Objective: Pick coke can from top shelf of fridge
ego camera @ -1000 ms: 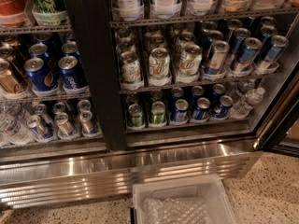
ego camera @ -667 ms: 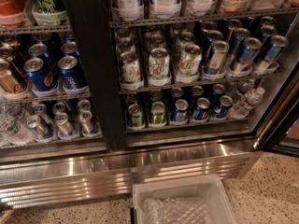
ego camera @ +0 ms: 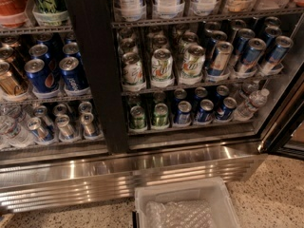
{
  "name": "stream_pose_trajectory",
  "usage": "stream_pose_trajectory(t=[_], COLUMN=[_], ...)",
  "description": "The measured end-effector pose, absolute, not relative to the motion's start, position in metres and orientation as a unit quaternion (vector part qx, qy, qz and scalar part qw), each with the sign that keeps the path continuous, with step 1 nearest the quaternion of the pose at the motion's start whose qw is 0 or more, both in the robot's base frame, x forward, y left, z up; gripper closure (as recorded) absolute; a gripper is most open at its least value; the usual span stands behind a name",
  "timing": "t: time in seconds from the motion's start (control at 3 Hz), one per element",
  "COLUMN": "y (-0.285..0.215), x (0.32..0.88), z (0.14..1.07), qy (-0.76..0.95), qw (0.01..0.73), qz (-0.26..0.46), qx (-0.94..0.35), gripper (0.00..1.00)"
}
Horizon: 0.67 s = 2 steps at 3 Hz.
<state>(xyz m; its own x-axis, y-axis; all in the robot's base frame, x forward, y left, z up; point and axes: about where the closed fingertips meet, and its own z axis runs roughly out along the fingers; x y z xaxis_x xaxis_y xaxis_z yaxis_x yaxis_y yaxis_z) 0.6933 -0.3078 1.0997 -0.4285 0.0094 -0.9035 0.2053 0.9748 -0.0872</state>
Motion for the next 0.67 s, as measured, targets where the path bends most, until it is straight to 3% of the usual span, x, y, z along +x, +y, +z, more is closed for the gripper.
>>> stream_pose_trajectory(t=[0.67], y=[-0.3085], x=[0.6803], z=[1.1064], qy=[0.842], qw=[0.528], qz=[-0.096], qx=[0.061], gripper=[1.0])
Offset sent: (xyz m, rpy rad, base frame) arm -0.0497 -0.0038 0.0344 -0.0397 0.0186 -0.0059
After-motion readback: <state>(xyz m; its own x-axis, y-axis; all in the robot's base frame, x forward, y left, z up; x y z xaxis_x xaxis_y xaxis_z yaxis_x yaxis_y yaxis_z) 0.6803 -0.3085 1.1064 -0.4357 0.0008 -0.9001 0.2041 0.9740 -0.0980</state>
